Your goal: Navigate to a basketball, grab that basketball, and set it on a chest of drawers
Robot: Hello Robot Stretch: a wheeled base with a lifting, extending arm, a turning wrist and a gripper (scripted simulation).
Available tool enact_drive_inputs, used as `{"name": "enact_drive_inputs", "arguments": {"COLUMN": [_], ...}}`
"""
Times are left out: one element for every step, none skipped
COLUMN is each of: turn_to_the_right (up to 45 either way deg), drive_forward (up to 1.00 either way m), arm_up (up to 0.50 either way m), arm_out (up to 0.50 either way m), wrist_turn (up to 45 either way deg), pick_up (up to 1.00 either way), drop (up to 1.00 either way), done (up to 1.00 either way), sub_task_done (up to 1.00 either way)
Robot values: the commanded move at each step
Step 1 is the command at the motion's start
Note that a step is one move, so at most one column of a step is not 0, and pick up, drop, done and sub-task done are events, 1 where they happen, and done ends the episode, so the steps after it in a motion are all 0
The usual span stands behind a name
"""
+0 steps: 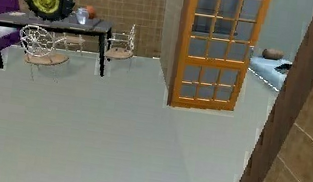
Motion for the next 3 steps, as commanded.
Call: {"name": "enact_drive_inputs", "arguments": {"turn_to_the_right": [0.0,0.0,-3.0], "drive_forward": [1.00,1.00,0.00], "arm_up": [0.00,0.00,0.00], "arm_out": [0.00,0.00,0.00], "wrist_turn": [0.0,0.0,0.0], "pick_up": [0.00,0.00,0.00], "drop": [0.00,0.00,0.00], "done": [0.00,0.00,0.00], "sub_task_done": [0.00,0.00,0.00]}}
